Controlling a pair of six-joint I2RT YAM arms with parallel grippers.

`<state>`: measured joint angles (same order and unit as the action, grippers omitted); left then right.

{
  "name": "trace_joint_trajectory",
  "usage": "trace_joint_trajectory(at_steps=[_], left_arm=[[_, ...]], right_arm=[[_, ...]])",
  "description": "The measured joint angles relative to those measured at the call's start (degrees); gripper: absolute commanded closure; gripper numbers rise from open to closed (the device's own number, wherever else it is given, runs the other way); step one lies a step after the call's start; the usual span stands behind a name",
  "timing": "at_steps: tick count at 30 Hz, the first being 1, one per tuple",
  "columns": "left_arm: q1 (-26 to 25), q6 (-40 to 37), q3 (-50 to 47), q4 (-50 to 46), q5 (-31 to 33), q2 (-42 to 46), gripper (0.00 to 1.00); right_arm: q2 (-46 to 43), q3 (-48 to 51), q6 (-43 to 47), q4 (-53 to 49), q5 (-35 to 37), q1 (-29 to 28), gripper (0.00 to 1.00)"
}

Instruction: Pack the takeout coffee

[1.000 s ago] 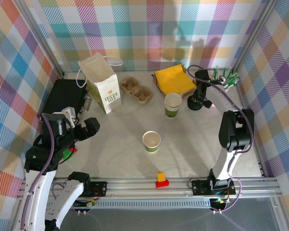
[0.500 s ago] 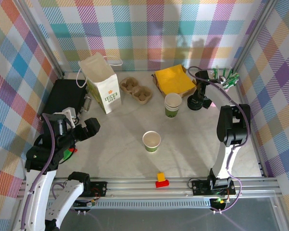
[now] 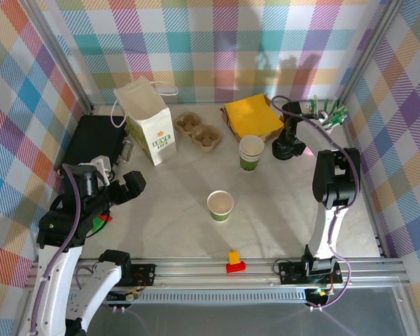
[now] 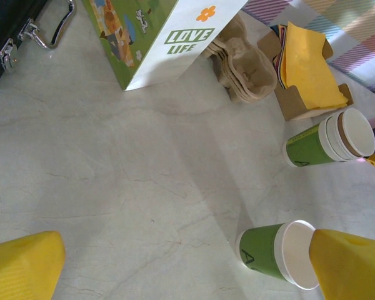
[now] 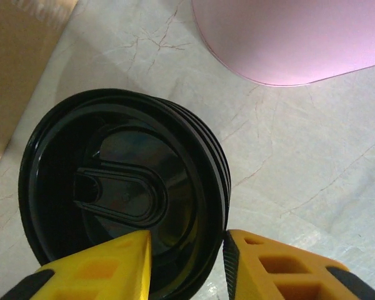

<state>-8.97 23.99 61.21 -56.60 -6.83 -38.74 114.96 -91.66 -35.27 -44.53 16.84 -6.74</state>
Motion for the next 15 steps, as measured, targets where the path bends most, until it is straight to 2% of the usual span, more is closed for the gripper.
trace_joint_trajectory(at_steps=[6, 15], left_arm=[[0.00, 0.00, 0.00, 0.17, 0.04, -0.26, 0.00], [0.00, -0.02, 0.00, 1.22, 0.02, -0.61, 0.00]], right_arm=[[0.98, -0.44, 0.00, -0.13, 0.02, 0.04, 0.64], [1.38, -0.72, 0.20, -0.15, 0.04, 0.04, 0.73]])
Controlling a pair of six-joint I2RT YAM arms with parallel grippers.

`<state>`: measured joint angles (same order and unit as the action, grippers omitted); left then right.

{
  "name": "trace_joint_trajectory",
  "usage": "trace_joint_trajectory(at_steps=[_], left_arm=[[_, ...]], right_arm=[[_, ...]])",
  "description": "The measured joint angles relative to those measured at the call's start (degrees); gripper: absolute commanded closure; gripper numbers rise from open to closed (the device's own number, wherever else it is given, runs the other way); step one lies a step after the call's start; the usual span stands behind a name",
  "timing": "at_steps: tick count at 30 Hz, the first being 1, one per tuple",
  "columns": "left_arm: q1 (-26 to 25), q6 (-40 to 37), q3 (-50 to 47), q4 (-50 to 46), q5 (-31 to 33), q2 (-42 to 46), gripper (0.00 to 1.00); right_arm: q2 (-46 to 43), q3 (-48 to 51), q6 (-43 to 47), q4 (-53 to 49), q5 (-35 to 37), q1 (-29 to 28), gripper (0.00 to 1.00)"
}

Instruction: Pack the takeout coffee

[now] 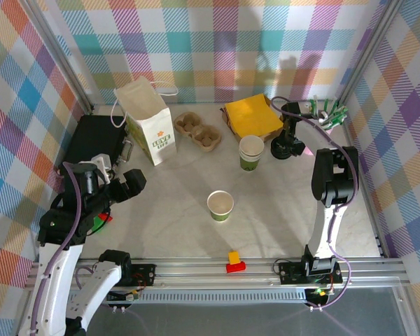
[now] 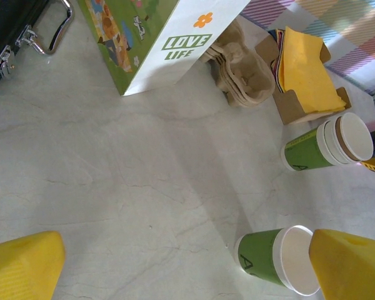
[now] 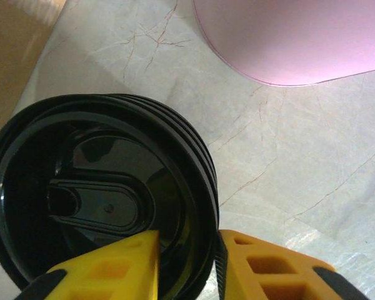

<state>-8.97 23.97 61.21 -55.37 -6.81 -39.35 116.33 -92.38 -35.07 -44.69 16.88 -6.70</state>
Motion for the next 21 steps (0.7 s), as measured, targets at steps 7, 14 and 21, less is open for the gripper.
trace_joint_trajectory(at_steps=[7, 14, 21], left_arm=[[0.00, 0.00, 0.00, 0.02, 0.02, 0.00, 0.00], [0.00, 0.00, 0.00, 0.00, 0.02, 0.00, 0.00], [0.00, -0.02, 0.00, 0.00, 0.02, 0.00, 0.00]], right_arm=[[0.00, 0.00, 0.09, 0.02, -0.02, 0.00, 0.80], [0.00, 0.00, 0.90, 0.00, -0.02, 0.00, 0.83], [-0.02, 0.00, 1.53, 0.00, -0.02, 0.00, 0.85]])
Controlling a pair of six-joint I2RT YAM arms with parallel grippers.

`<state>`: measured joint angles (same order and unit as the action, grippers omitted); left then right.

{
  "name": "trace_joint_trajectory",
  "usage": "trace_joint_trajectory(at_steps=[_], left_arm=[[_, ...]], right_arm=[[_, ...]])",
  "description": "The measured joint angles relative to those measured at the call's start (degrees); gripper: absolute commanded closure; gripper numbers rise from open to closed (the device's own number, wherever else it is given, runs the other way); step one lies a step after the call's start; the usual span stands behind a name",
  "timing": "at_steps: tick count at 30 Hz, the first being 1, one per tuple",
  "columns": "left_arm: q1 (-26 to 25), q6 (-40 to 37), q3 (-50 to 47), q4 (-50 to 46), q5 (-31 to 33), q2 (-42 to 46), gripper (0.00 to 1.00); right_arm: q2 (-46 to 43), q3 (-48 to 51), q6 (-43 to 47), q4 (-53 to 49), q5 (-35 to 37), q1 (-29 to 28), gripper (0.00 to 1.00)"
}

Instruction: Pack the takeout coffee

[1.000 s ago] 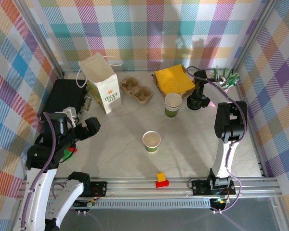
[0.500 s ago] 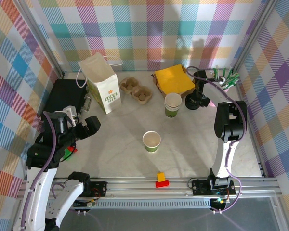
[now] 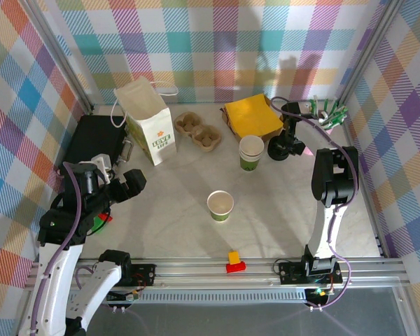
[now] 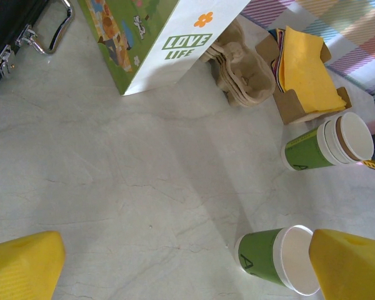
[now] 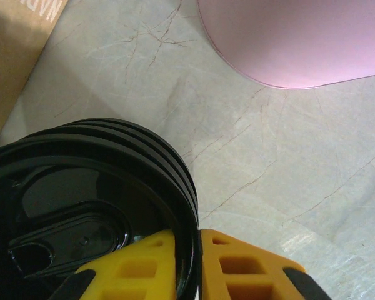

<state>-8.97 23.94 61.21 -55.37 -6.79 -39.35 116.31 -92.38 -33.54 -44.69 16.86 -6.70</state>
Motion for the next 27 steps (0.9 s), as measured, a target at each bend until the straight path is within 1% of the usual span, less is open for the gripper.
trace_joint_trajectory(at_steps=[8, 17, 23, 27], left_arm=[[0.00, 0.00, 0.00, 0.00, -0.02, 0.13, 0.00], [0.00, 0.00, 0.00, 0.02, -0.28, 0.15, 0.00], [0.00, -0.22, 0.00, 0.37, -2.54, 0.11, 0.00], [0.00, -0.35, 0.04, 2.54, -5.75, -0.55, 0.00]], right_arm=[[-1.51, 0.02, 1.07, -0.72, -0.02, 0.00, 0.85], [-6.36, 0.17, 2.08, -2.08, -0.09, 0.00, 0.87], [-12.00, 2.86, 3.15, -3.21, -1.16, 0.00, 0.87], [-19.10, 6.03, 4.35, -4.02, -2.69, 0.00, 0.87]])
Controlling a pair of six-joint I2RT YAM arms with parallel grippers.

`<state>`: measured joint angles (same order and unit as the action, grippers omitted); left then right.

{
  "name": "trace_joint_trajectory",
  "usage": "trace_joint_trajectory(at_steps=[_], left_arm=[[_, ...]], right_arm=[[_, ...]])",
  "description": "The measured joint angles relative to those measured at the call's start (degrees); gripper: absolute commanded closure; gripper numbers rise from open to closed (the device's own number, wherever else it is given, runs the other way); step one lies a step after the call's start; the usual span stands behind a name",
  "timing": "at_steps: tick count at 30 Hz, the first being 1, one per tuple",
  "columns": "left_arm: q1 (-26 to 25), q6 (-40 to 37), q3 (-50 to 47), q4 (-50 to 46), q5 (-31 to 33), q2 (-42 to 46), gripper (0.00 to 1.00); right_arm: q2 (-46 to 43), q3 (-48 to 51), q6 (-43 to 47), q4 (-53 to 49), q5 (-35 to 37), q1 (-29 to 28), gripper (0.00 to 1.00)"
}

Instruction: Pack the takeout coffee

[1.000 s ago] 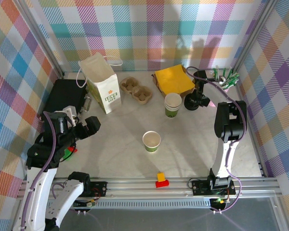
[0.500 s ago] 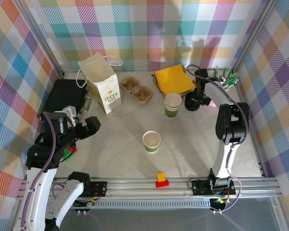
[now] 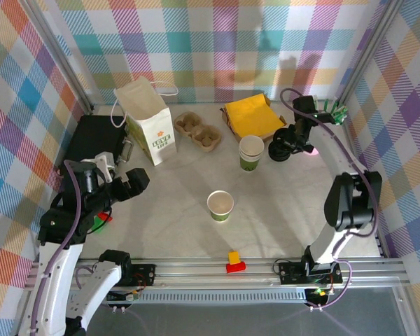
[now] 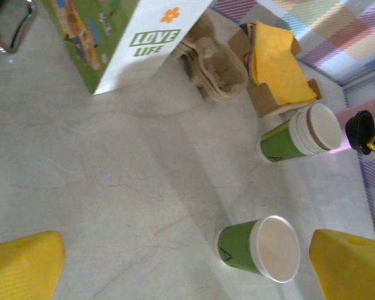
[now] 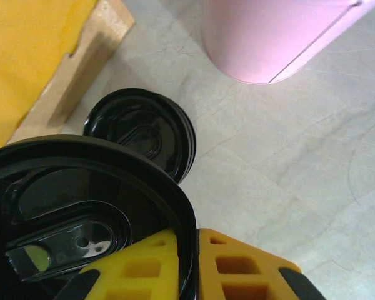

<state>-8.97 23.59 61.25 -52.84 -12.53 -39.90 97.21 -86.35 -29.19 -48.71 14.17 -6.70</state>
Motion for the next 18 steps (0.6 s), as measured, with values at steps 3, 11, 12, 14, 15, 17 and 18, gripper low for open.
trace_joint_trajectory(at_steps=[3, 11, 12, 14, 15, 17, 18], left_arm=[[-0.22, 0.46, 0.13, 2.40, -3.04, -1.33, 0.00], [-5.25, 5.20, 3.28, 10.05, -9.01, -6.97, 0.00], [-6.58, 5.86, 4.00, 11.28, -9.53, -8.07, 0.00], [-9.27, 6.93, 5.25, 13.00, -9.84, -9.75, 0.00], [-10.82, 7.28, 5.86, 13.73, -9.90, -10.64, 0.00], [-14.34, 7.93, 7.21, 14.97, -9.79, -12.37, 0.00], [-16.00, 8.22, 7.74, 15.69, -9.77, -13.27, 0.00]], right_arm=[[-6.25, 1.53, 1.07, -1.22, -1.27, -0.52, 0.87], [-17.88, 1.99, 2.05, -5.42, -3.23, -7.63, 0.87], [-18.78, 1.99, 1.97, -6.10, -3.56, -9.29, 0.87], [-20.02, 2.03, 1.31, -6.95, -4.24, -12.46, 0.87], [-20.52, 2.03, 0.85, -7.32, -4.50, -14.05, 0.87], [-21.03, 2.05, -0.35, -7.96, -5.01, -17.40, 0.87], [-21.14, 2.12, -1.05, -8.15, -5.27, -19.26, 0.87]])
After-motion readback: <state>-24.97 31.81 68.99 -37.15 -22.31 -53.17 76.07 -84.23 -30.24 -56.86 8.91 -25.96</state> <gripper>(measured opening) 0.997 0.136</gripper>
